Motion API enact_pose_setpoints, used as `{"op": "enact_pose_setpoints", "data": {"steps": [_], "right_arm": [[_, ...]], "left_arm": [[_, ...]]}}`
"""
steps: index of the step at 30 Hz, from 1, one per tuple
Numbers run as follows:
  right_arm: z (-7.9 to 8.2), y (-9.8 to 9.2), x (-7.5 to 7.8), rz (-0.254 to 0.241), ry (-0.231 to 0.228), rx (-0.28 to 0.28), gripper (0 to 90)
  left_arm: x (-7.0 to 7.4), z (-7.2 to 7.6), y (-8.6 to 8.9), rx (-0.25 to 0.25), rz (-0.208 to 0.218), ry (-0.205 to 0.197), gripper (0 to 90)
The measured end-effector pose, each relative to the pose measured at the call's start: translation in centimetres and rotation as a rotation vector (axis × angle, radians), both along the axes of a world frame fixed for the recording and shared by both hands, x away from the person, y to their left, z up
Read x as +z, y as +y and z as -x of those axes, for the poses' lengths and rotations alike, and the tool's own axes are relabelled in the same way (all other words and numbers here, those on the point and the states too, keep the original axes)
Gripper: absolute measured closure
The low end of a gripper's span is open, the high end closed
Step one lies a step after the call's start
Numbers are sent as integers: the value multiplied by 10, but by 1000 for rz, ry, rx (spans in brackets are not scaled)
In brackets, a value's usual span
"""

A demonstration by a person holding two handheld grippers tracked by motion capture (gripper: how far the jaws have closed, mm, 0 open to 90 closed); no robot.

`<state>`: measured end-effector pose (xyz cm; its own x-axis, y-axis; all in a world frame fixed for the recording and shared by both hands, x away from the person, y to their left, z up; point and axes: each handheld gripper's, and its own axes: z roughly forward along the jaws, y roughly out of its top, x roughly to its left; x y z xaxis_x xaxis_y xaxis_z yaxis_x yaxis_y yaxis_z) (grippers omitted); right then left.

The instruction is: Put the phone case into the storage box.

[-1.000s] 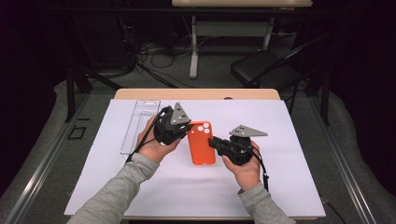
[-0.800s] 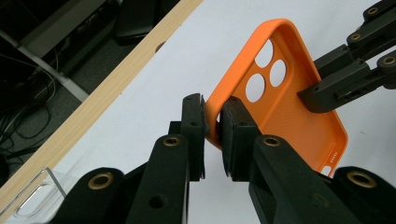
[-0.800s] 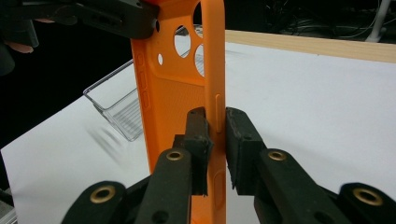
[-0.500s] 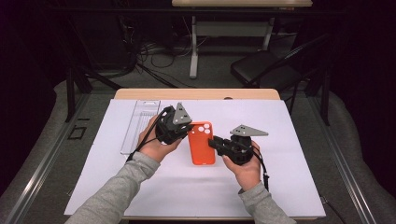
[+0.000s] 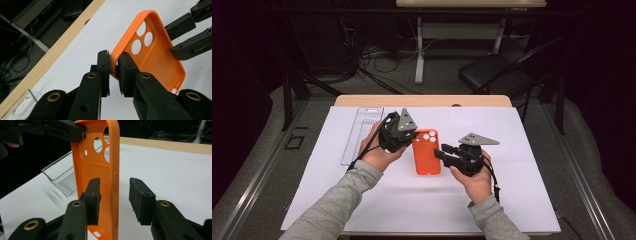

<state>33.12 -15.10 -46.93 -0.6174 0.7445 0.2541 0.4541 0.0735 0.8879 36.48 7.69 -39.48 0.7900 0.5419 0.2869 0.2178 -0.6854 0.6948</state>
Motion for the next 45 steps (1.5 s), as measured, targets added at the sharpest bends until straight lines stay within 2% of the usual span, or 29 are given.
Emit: {"op": "enact_pose_setpoints", "data": {"steps": [5, 14, 18, 25, 28, 30, 33, 39, 45], "right_arm": [[-1, -2, 1, 12, -9, -9, 581], [-3, -5, 1, -6, -5, -13, 543], [-3, -4, 2, 15, -7, -14, 492], [-5, -6, 3, 20, -18, -13, 425], [-7, -6, 3, 36, -45, -27, 390], [-7, -7, 3, 40, -35, -23, 389], [-7, -7, 2, 34, -19, -22, 379], [-7, -9, 1, -9, -56, -27, 293], [-9, -13, 0, -4, -53, -48, 277]], "left_arm": [[0, -1, 0, 2, 0, -1, 808], [2, -4, 2, 5, 5, 0, 808], [2, -5, 3, 6, 8, 1, 808], [4, -9, 9, 11, 21, 6, 808], [4, -10, 10, 15, 28, 10, 808], [4, -11, 12, 15, 29, 11, 808], [4, -12, 13, 13, 35, 11, 808], [6, -15, 13, 4, 23, -3, 807], [8, -20, 16, 8, 20, -13, 808]]}}
